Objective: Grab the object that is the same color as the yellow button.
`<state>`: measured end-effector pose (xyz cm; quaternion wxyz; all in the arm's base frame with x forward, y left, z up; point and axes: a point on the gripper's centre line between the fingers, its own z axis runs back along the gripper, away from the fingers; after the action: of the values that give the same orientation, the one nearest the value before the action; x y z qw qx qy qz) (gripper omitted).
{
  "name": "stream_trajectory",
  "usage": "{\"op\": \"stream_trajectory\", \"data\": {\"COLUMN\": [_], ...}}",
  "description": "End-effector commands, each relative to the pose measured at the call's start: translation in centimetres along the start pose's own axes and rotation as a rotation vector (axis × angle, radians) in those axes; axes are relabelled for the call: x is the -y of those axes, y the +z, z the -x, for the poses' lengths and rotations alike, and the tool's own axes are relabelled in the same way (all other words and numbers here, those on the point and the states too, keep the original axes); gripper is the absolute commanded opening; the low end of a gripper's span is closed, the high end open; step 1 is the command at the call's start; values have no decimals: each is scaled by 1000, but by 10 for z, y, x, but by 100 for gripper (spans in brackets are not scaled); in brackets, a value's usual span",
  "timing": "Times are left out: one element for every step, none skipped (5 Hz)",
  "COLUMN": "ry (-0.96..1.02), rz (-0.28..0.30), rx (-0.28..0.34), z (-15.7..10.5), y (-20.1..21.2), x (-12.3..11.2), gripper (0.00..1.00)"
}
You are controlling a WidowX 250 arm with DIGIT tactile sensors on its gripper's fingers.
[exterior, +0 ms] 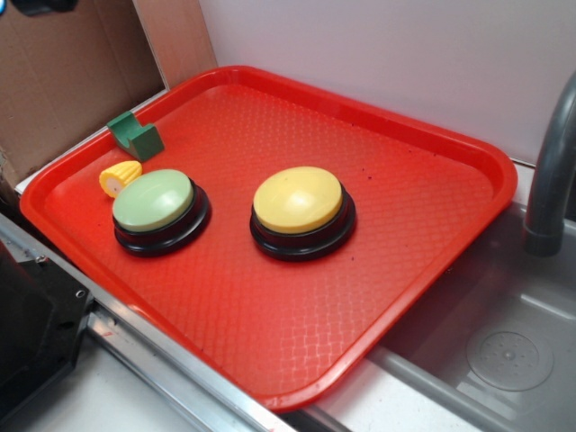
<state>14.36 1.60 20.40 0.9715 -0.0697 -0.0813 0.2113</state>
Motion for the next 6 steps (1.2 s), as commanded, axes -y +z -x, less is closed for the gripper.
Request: {"op": "stream_trajectory", "data": {"ry": [285, 377, 456, 490, 545, 565], "rz": [-2, -21, -76, -74, -81, -127], "rx": [76, 145, 181, 235, 269, 251], "z": [-37, -44, -50, -51, -58, -65], "y": [-45, -67, -94, -111, -130, -151], "x": [-43, -64, -79, -84, -88, -96], "gripper": [100, 100, 100, 100, 100, 100]}}
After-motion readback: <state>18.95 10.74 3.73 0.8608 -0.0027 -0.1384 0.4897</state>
